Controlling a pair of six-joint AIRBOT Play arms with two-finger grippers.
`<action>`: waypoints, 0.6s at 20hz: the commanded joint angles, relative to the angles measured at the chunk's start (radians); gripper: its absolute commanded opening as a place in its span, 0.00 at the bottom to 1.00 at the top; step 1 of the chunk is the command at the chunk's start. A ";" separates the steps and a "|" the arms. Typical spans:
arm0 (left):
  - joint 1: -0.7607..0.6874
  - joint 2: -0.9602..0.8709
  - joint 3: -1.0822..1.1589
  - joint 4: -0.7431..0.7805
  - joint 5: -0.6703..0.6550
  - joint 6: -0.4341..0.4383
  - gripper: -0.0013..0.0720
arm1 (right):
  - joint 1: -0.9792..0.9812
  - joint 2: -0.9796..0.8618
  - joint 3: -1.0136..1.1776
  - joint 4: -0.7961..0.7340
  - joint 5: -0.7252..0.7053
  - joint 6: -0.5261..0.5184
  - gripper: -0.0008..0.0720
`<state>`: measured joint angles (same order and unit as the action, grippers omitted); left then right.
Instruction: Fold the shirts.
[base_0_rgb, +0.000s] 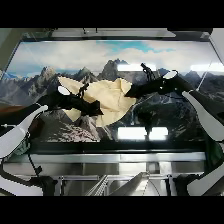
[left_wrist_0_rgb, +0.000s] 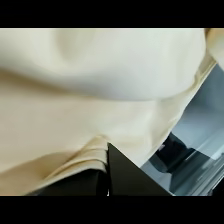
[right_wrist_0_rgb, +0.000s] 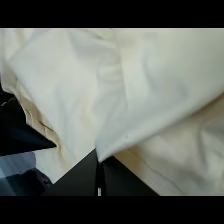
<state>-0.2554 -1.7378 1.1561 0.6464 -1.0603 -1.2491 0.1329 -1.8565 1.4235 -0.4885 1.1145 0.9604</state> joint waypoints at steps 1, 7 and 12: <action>0.016 0.024 0.107 -0.021 -0.180 0.002 0.04 | -0.028 0.044 0.071 0.064 0.046 -0.037 0.04; 0.232 0.443 0.435 -0.103 -0.459 -0.031 0.04 | -0.274 0.493 0.310 0.063 0.066 -0.018 0.04; 0.663 0.846 0.830 -0.152 -0.288 -0.032 0.04 | -0.438 0.960 0.401 -0.023 -0.204 -0.074 0.04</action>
<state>0.1829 -1.0981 1.7809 0.5003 -1.4322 -1.2762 -0.2203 -1.1393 1.7737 -0.4385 1.0710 0.9100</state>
